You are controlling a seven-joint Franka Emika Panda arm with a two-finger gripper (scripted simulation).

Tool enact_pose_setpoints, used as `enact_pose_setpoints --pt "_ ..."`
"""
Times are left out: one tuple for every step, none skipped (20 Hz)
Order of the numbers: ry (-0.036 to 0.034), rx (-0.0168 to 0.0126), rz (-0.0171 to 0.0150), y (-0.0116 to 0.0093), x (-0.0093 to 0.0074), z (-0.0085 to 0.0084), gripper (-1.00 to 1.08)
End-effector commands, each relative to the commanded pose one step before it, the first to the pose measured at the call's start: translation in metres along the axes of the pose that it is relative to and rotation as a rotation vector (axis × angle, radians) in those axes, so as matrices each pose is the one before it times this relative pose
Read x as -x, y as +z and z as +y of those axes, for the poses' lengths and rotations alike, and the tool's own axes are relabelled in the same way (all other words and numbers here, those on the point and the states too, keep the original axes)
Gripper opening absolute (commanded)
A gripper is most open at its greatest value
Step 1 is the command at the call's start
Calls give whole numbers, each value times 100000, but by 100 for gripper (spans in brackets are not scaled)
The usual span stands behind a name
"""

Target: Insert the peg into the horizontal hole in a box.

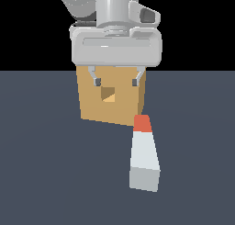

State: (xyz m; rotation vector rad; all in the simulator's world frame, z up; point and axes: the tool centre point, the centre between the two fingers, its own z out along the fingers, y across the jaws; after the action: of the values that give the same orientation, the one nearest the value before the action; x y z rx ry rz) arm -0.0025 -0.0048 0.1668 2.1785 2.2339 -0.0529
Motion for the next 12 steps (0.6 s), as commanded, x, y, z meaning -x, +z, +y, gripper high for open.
enact_pose_setpoints --pt "0 0 0 1 1 1 100" --pt "0 0 0 21 -10 14 100" --pt "160 8 26 59 72 37 100" --pt "204 7 35 103 81 65 100" --pt "296 10 51 143 120 90 100" --pt "366 13 64 184 144 116 100" --pt "451 15 79 225 178 142 100" --pt "535 18 94 265 212 168 100" --pt "619 21 110 305 246 193 100" --pt "693 23 125 344 273 219 100" --pt "777 26 142 383 307 245 100" --pt "856 28 158 422 338 270 100"
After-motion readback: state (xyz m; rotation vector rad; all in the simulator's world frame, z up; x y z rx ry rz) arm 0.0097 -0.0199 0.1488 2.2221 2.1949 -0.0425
